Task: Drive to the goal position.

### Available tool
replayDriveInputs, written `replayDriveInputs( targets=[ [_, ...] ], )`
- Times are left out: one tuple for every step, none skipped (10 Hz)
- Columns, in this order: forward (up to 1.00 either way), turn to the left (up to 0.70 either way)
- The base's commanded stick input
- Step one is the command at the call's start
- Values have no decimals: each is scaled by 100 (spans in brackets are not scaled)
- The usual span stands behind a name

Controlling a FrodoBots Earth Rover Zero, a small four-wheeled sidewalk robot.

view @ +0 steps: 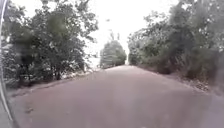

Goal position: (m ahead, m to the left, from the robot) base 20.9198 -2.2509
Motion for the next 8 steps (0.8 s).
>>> replayDriveInputs(
  targets=[
    [70, 0],
    [70, 0],
    [70, 0],
    [70, -3],
    [70, -16],
    [70, -28],
    [70, -26],
    [70, -12]
  ],
)
